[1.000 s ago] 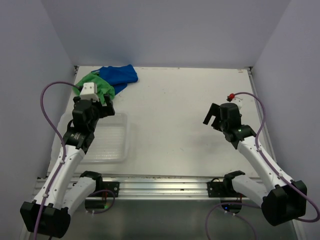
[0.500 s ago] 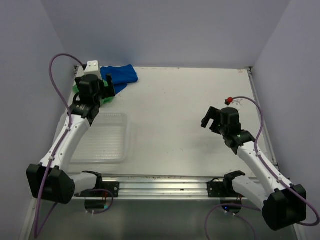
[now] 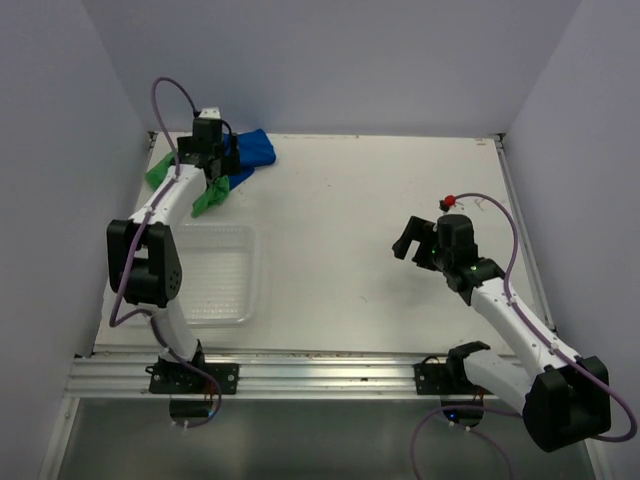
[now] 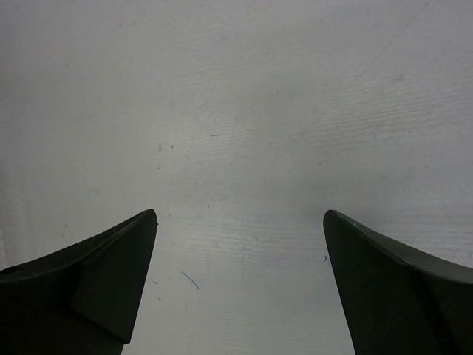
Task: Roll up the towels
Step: Grab a towel with the left arm, then move the towel to the center of the board, then flatten the towel
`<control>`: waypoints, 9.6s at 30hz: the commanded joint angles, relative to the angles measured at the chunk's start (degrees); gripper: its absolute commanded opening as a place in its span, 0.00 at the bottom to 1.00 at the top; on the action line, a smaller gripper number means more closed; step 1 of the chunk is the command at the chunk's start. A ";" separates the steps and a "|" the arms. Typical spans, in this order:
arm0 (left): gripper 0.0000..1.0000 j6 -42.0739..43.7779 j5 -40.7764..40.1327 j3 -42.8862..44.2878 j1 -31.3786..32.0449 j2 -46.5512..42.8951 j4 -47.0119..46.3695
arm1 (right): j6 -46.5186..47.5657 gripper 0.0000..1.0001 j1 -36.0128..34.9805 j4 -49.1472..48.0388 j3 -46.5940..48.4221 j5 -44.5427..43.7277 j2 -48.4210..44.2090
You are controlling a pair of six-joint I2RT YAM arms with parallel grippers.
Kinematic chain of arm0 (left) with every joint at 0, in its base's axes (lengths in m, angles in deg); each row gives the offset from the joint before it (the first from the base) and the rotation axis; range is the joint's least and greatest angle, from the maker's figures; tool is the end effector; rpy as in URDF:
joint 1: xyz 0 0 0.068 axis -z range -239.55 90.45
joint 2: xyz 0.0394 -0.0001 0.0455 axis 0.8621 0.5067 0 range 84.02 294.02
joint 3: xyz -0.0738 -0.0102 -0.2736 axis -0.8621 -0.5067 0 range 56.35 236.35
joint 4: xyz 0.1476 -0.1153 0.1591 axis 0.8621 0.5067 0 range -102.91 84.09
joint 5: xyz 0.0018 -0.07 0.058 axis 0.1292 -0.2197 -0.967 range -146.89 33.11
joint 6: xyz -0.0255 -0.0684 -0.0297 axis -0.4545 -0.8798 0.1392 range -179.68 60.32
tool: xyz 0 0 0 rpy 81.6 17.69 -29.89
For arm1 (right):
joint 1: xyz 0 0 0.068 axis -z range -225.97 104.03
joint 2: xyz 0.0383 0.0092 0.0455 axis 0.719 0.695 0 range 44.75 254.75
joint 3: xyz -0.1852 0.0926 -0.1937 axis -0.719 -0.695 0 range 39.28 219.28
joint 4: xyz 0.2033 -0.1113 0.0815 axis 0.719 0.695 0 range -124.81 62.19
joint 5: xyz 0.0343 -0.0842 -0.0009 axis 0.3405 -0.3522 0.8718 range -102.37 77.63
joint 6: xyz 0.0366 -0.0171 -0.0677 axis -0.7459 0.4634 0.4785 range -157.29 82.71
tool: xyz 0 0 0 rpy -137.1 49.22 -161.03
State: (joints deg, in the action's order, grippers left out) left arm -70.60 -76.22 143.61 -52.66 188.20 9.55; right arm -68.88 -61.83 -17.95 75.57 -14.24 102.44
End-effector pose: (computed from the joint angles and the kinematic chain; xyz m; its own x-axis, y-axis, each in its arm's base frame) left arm 0.4293 -0.0293 0.2838 -0.5917 -0.1085 -0.7988 -0.2574 0.9644 0.0597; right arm 0.2107 0.0576 0.2310 -0.6374 0.3633 -0.6795 0.1004 0.9135 0.3942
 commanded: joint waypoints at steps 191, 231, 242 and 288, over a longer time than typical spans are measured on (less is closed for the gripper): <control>0.54 -13.61 0.87 -47.27 30.11 -17.70 -28.08 | 4.61 0.00 -19.65 16.97 5.45 -12.90 5.51; 0.60 4.76 -1.06 -33.65 39.77 -12.26 -0.31 | 6.46 0.00 -2.60 19.79 9.85 -11.14 7.88; 0.58 5.64 -6.15 -32.33 39.86 -7.50 -2.77 | 6.46 0.00 -2.25 18.82 9.24 -10.17 7.88; 0.00 -0.59 -3.53 -30.22 30.91 -24.54 -4.62 | 6.28 0.00 1.18 31.47 30.40 -17.20 8.66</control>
State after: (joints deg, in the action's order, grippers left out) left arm -67.60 -82.73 111.44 -17.73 169.69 4.61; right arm -63.13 -61.78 9.51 100.44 -28.51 110.49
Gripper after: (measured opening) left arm 0.010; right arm 0.027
